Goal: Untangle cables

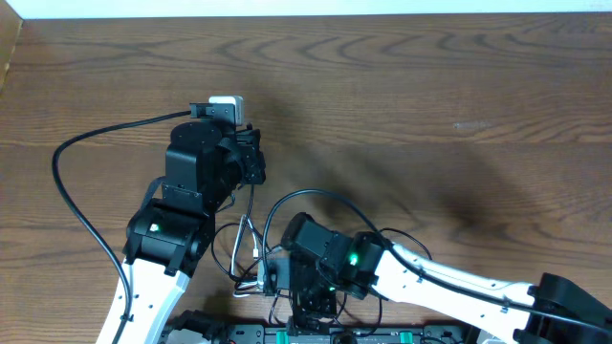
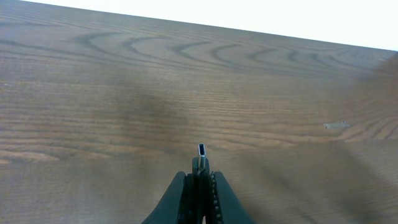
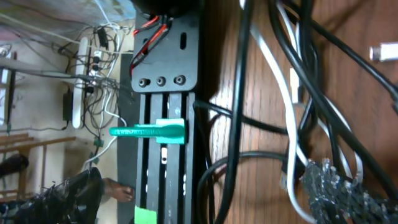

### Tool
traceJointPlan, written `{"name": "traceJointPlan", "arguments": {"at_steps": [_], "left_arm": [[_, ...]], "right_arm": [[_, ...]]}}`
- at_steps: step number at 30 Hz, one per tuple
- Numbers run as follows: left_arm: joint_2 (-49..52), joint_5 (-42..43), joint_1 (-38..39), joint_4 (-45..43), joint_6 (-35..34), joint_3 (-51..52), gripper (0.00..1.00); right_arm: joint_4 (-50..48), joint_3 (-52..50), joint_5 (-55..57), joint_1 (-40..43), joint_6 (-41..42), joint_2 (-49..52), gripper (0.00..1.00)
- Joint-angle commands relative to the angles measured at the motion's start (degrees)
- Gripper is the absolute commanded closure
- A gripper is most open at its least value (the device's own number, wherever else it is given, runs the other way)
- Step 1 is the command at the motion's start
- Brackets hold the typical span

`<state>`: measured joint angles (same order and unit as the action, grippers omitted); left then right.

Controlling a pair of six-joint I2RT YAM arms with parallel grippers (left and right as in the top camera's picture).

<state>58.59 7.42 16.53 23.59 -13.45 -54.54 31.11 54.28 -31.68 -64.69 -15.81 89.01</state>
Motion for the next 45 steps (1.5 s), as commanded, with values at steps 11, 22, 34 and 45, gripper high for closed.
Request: {"name": "traceJointPlan", "arguments": {"at_steps": [11,22,34,45], "left_arm": [[-0.6,0.3,-0.3,-0.1,0.8,0.0,0.92],[-0.6,0.3,-0.3,0.2,0.8,0.0,0.92],[-0.6,-3.0,-0.3,0.7,0.8,0.0,0.92],[-0.9,-21.4,-0.3,5.6,-5.4,0.0,0.93]], "right_arm": [[-13.6,-0.3,4.0,-0.3,0.6,8.8,0.09],[-16.7,0.0,21.9,2.6,12.4,8.0,0.99],[-18.0,1.1,43.8,35.6,16.9,-3.3,0.99],[-19.4,3.2,24.2,55.5,20.1,-4.0,0.99]]}}
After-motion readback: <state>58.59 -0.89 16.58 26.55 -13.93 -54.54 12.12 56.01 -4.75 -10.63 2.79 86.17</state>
